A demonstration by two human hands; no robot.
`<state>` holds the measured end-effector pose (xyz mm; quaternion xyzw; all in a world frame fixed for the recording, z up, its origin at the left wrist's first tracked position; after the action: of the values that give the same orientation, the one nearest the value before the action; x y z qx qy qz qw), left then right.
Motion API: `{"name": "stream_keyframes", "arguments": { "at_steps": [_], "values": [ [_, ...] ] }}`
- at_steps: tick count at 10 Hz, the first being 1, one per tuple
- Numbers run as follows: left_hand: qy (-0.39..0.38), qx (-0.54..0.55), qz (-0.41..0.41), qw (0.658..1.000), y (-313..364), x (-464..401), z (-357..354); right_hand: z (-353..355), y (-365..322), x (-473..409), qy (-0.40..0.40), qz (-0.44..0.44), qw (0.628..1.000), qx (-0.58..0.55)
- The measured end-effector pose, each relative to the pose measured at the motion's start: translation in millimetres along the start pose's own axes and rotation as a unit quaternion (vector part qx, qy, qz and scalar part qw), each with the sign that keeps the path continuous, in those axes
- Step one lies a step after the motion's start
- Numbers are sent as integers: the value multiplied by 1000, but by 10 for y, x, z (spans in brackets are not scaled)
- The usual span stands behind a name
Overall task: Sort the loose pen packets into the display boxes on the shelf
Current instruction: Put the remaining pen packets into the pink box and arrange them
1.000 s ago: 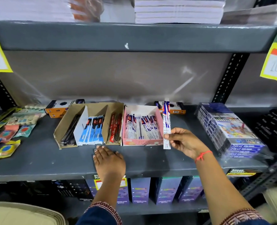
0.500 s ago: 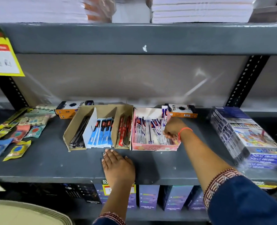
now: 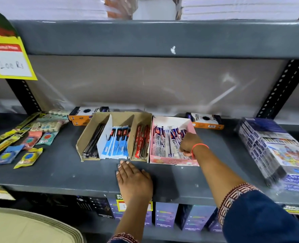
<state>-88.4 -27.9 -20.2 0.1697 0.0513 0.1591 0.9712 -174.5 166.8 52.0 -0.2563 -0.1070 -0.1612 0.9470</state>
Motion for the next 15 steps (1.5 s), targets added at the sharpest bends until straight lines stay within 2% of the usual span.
{"name": "stream_keyframes", "arguments": {
  "at_steps": [4,5,7,9,13,15],
  "values": [
    [2,4,-1,1000,-4,-3,-9,61,-95,53,89,24,995,47],
    [-1,2,-1,1000,-2,-4,-9,-27,-166,69,59,52,996,43],
    [-4,-4,-2,1000,1,5,9,-273,-192,71,4,30,998,51],
    [-3,-3,-1,1000,4,13,26,-293,-201,34,-16,3,999,32],
    [7,4,4,1000,-1,14,28,-289,-210,-14,-7,-1,1000,-14],
    [10,10,2,1000,-2,14,23,-122,-233,55,84,26,996,11]
  ]
}}
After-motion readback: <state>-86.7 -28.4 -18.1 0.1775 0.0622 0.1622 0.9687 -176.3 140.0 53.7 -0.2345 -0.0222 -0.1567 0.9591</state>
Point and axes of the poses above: each hand's wrist, its own x-axis away from the middle knuckle, its own z-axis out of the back of the hand, y = z × x, the point moved 6 cm from there along -x, towards the middle knuckle, and after that the axes turned 3 degrees about y, right-handed, at the moved point
